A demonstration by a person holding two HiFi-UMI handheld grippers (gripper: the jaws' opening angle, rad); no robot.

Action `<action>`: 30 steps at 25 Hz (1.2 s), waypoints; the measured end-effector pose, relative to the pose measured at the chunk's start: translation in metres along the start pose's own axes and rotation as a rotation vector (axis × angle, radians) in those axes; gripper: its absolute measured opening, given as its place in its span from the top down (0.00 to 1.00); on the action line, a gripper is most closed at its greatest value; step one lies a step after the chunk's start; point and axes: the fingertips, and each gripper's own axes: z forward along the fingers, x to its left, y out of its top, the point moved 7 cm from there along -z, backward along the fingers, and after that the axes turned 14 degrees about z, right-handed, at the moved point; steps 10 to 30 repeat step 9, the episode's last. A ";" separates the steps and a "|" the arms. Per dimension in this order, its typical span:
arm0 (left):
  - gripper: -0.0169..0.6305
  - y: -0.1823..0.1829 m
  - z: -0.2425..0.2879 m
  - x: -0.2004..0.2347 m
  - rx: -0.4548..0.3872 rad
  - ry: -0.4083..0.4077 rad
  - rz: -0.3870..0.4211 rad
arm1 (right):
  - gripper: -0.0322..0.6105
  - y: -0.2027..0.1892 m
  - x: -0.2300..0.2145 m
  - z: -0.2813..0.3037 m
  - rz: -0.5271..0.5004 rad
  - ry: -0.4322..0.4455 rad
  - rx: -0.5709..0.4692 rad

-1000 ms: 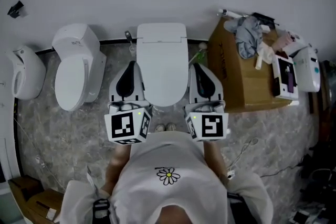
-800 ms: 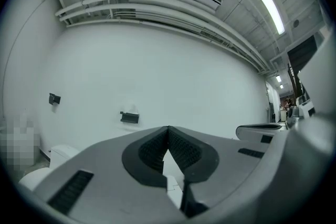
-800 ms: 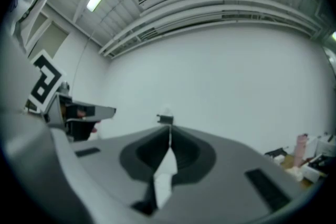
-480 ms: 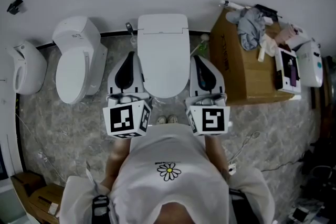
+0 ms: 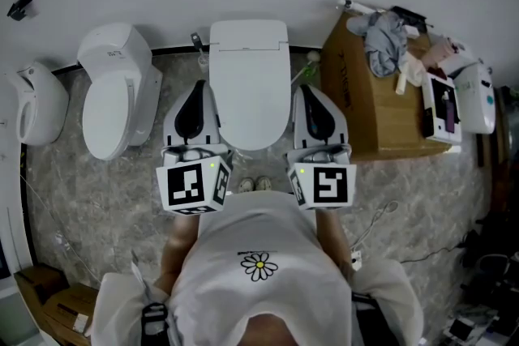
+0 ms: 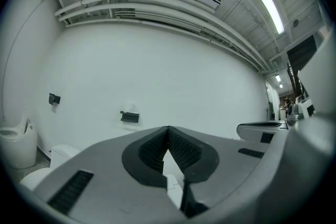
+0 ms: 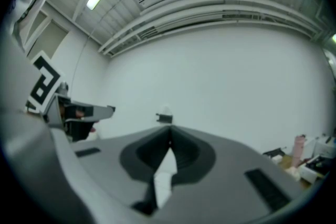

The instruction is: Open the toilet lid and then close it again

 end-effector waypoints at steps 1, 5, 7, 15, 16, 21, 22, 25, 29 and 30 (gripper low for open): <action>0.94 0.000 0.000 0.000 0.000 0.000 -0.001 | 0.90 0.000 0.000 0.000 0.000 -0.002 0.001; 0.95 -0.002 0.001 -0.001 0.002 -0.007 -0.004 | 0.90 -0.003 -0.001 -0.001 -0.001 -0.013 0.014; 0.95 -0.003 0.001 -0.003 0.005 -0.011 -0.006 | 0.90 -0.004 -0.002 -0.003 0.000 -0.017 0.022; 0.95 -0.003 0.000 -0.004 0.009 -0.014 -0.007 | 0.90 -0.006 -0.003 -0.005 0.000 -0.021 0.030; 0.95 -0.003 0.000 -0.004 0.009 -0.014 -0.007 | 0.90 -0.006 -0.003 -0.005 0.000 -0.021 0.030; 0.95 -0.003 0.000 -0.004 0.009 -0.014 -0.007 | 0.90 -0.006 -0.003 -0.005 0.000 -0.021 0.030; 0.95 -0.003 0.000 -0.004 0.009 -0.014 -0.007 | 0.90 -0.006 -0.003 -0.005 0.000 -0.021 0.030; 0.95 -0.003 0.000 -0.004 0.009 -0.014 -0.007 | 0.90 -0.006 -0.003 -0.005 0.000 -0.021 0.030; 0.95 -0.003 0.000 -0.004 0.009 -0.014 -0.007 | 0.90 -0.006 -0.003 -0.005 0.000 -0.021 0.030; 0.95 -0.003 0.000 -0.004 0.009 -0.014 -0.007 | 0.90 -0.006 -0.003 -0.005 0.000 -0.021 0.030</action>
